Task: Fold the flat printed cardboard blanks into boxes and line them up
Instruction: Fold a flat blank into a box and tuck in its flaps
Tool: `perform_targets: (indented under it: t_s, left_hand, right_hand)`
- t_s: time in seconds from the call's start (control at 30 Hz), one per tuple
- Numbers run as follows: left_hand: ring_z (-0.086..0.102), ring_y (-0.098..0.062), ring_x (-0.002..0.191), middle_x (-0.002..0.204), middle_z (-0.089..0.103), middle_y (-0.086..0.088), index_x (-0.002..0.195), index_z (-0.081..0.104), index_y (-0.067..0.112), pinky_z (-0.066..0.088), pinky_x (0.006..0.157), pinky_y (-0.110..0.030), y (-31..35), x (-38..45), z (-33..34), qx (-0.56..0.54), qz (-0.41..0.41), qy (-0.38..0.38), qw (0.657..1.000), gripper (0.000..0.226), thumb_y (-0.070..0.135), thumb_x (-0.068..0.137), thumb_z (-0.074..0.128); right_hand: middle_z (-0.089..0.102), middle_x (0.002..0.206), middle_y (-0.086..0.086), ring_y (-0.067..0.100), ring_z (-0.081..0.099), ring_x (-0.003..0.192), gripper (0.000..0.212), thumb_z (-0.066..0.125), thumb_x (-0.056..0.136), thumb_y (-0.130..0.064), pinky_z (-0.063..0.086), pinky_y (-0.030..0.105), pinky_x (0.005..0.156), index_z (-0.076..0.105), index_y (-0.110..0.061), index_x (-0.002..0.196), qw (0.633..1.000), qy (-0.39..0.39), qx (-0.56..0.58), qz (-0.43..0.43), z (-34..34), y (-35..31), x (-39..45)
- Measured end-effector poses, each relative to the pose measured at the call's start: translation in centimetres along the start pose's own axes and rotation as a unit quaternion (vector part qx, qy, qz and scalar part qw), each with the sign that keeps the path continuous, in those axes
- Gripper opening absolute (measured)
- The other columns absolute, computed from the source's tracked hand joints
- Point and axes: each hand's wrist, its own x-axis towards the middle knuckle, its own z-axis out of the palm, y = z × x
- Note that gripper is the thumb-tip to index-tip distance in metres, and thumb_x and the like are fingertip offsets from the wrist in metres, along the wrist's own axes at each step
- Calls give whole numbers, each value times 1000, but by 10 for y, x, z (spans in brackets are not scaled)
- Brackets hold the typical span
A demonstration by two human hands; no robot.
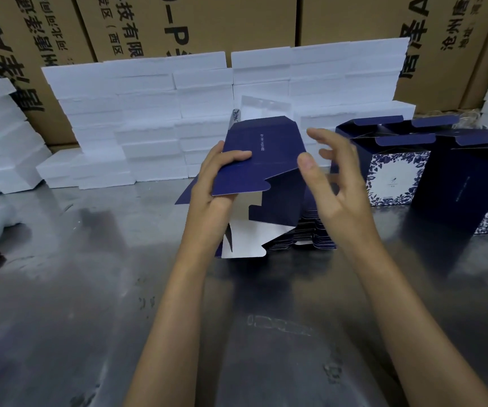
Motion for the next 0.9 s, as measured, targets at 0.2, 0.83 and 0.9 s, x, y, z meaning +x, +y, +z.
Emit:
perform_targets:
  t_s: [0.2,0.83,0.9]
  left_hand:
    - [32,4,143,158,26,21,132,53,47,44,105,-20,9,-2,-22,45,-25,-151,987,76,34,62,80]
    - [53,-15,131,145,52,5,128,62,27,51,99,-40,0,3,-26,-11,-18,-109,994,50,16,81,75]
    - [50,-17,135,144,52,0,118,68,16,50,103,-50,2,2,-9,-4,18,-43,999,32,11,87,75]
  right_hand:
    - [36,156,-17,2,31,146,49,75,91,-31,34,42,118,56,-33,136,998,-57,-7,30,14,1,-2]
    - [46,147,-12,2,46,135,33,75,91,-14,49,32,102,63,-33,115,1000,-25,8,-12,17,12,1]
    - [45,148,-10,1,46,135,32,74,91,-10,47,37,107,66,-32,113,999,-29,14,-10,17,11,1]
